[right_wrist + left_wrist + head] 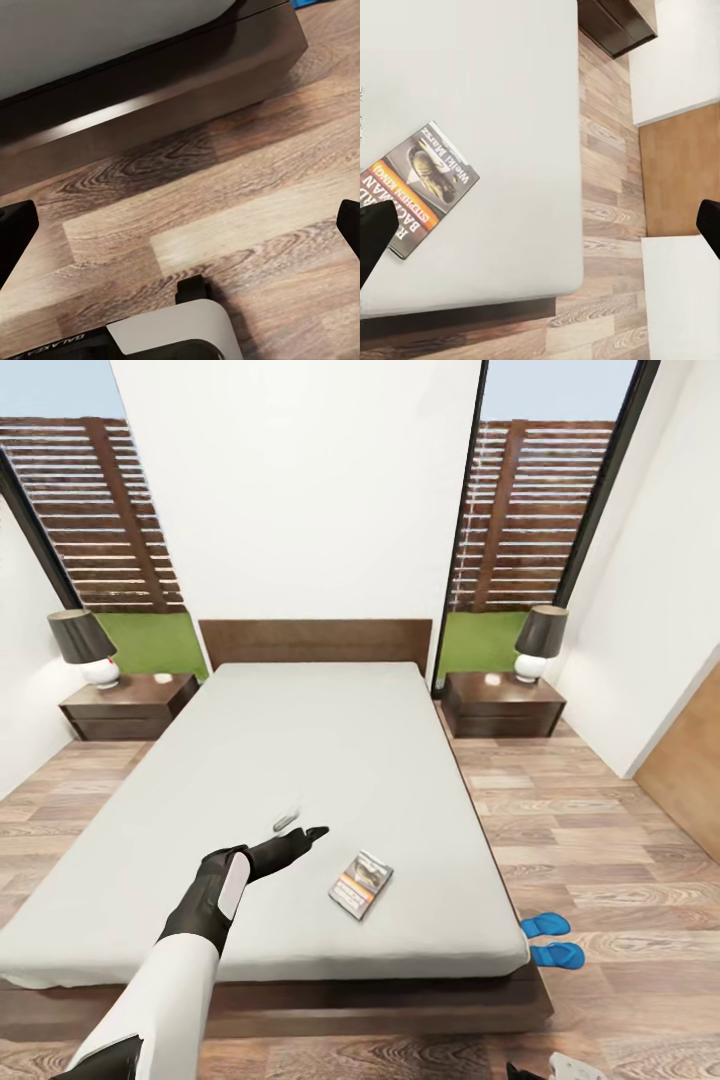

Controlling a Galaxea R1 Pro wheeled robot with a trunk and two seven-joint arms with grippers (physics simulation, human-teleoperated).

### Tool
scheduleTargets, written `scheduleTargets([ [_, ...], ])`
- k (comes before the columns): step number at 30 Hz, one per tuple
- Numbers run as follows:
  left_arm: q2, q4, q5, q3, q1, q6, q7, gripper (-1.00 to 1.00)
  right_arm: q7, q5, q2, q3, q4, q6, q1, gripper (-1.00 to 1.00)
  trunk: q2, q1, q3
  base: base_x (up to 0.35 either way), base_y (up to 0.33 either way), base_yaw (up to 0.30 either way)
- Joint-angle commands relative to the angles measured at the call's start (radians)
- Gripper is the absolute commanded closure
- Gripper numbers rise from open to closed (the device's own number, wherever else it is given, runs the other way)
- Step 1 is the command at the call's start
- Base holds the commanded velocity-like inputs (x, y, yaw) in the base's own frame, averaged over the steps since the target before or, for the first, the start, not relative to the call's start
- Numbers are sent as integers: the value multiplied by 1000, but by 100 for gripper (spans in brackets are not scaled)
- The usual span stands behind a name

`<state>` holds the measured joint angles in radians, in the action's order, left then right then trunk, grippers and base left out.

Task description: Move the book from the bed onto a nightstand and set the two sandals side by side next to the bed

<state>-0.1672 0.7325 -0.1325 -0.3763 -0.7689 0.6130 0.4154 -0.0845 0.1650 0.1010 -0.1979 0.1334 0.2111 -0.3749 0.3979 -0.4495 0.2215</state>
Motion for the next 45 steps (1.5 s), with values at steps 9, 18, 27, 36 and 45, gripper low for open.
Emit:
scheduleTargets([
  [9, 0, 1, -4, -7, -1, 4, 6, -100, -9, 10, 0, -4, -2, 4, -1, -100, 2, -1, 16, 0, 0, 80],
  [18, -1, 1, -4, -6, -1, 3, 6, -100, -9, 10, 0, -4, -2, 4, -1, -100, 2, -1, 30, 41, -13, 80],
  [27, 0, -1, -4, -6, -1, 2, 9, -100, -9, 8, 0, -4, -2, 4, -1, -100, 2, -1, 44, 128, -96, 80],
  [36, 0, 0, -4, -9, -1, -16, 10, -100, -9, 8, 0, -4, -2, 4, -1, -100, 2, -1, 58, 40, -36, 80],
  [45, 0, -1, -5, -9, 0, -27, 10, -100, -9, 8, 0, -4, -2, 4, -1, -100, 2, -1, 70, 84, -76, 68],
])
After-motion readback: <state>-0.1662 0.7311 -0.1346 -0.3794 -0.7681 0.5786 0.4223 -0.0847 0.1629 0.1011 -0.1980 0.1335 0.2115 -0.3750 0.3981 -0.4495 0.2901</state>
